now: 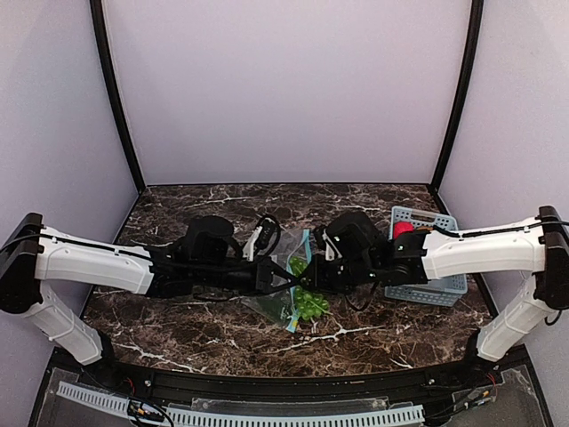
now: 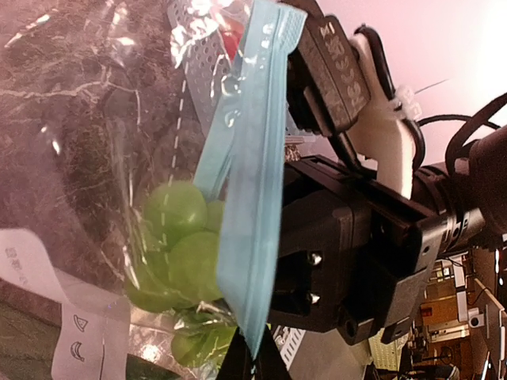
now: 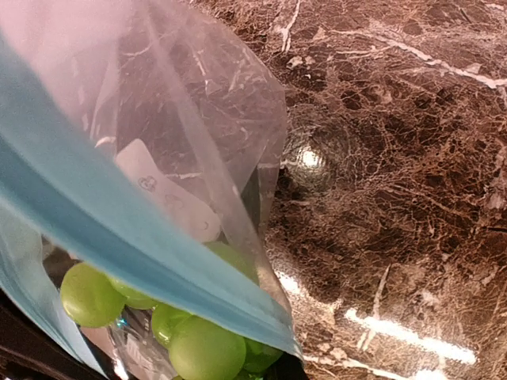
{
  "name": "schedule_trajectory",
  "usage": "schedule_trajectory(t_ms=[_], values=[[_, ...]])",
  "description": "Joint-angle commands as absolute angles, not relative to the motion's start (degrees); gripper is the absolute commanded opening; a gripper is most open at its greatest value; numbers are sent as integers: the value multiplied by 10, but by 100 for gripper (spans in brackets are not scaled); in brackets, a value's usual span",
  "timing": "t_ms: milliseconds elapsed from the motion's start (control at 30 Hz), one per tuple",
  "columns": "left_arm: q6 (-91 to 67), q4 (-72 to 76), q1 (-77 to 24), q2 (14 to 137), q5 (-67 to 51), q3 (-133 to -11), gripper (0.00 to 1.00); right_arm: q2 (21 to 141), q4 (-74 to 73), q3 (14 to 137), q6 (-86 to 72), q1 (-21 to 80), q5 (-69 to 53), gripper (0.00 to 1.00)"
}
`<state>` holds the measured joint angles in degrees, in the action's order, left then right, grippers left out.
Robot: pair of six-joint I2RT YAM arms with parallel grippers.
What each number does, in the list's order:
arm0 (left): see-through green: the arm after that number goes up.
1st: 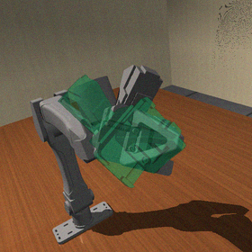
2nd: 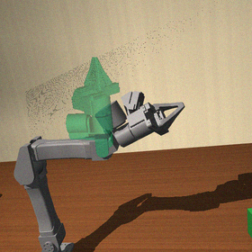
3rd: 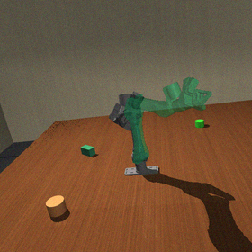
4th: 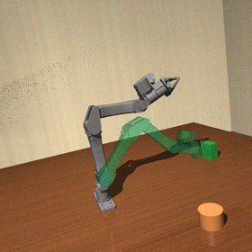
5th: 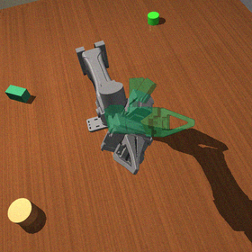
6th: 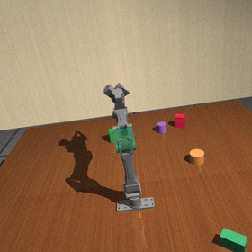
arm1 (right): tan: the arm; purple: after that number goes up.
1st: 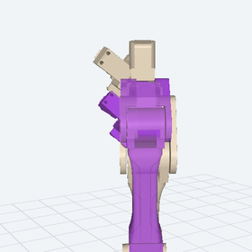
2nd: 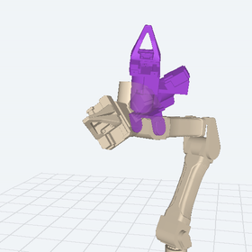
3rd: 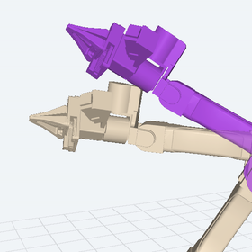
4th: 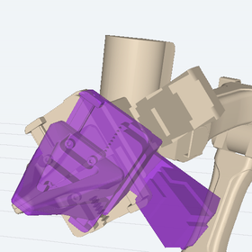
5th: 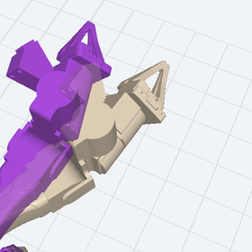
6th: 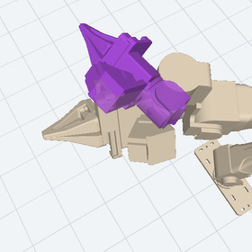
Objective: Place the food in the zip-top bag and seal the zipper
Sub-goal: Place the fake fruit in the zipper food storage bag.
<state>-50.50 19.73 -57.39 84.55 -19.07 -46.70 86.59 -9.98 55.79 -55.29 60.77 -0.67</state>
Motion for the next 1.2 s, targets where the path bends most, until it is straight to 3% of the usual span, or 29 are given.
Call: schedule_trajectory(t_ms=[0, 400, 667, 900, 1100, 1167], values=[[-450, 161, -592, 860, -228, -495, 1, 867, -98, 586, -584, 590, -29, 0], [-418, 87, -620, 886, -200, -534, 1, 847, -30, 559, -680, 564, -5, 0], [-467, 153, -620, 882, -216, -521, 1, 823, 50, 516, -713, 563, 51, 0], [-470, 124, -617, 878, -199, -536, 1, 818, 57, 524, -694, 563, 40, 0], [-588, 277, -607, 891, -218, -505, 1, 834, 74, 532, -623, 573, 20, 0], [-614, 328, -604, 895, -213, -503, 1, 840, 43, 545, -608, 584, 41, 4]])
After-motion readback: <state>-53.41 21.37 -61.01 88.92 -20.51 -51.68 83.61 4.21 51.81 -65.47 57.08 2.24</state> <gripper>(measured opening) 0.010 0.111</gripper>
